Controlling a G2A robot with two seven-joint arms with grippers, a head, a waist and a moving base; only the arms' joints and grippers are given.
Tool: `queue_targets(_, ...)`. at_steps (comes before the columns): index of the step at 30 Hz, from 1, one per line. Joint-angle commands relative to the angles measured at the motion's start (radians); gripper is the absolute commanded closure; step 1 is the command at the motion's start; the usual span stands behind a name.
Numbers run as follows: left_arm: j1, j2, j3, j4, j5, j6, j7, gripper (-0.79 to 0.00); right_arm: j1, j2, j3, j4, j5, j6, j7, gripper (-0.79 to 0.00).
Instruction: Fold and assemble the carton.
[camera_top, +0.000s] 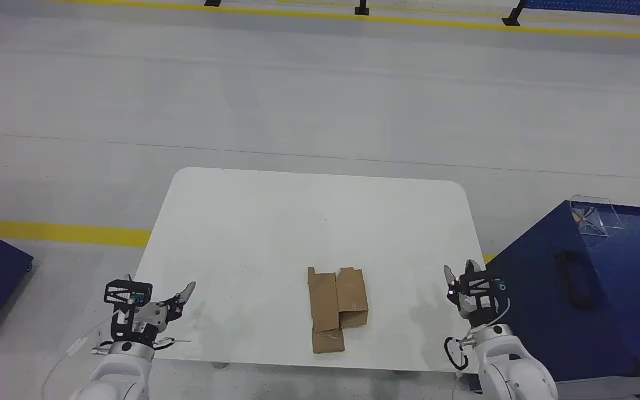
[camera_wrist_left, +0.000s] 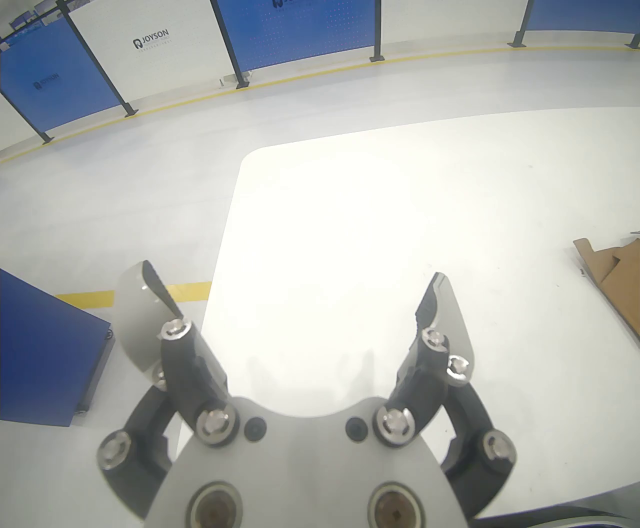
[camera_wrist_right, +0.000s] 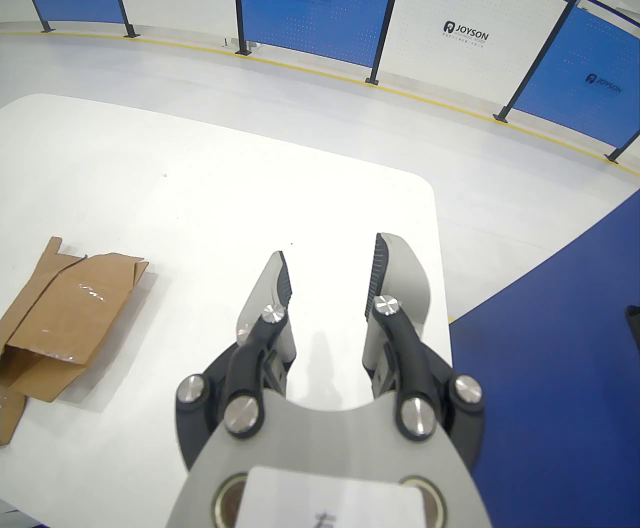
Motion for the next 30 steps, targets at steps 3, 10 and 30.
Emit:
queue_targets(3, 0.0, 0.0, 0.0, 0.0, 0.0, 0.0, 0.0, -0.785, 0.02, 0.002, -0.014, 0.011, -0.054, -0.001, 0.164, -0.785)
queue_targets(10, 0.0, 0.0, 0.0, 0.0, 0.0, 0.0, 0.0, -0.785, 0.23, 0.013, 0.045, 0.145, 0.748, -0.396, 0.731, -0.785)
queue_targets(30, 0.0, 0.0, 0.0, 0.0, 0.0, 0.0, 0.0, -0.785, 0.937, -0.077, -0.508, 1.15, 1.449, -0.571, 1.249, -0.785)
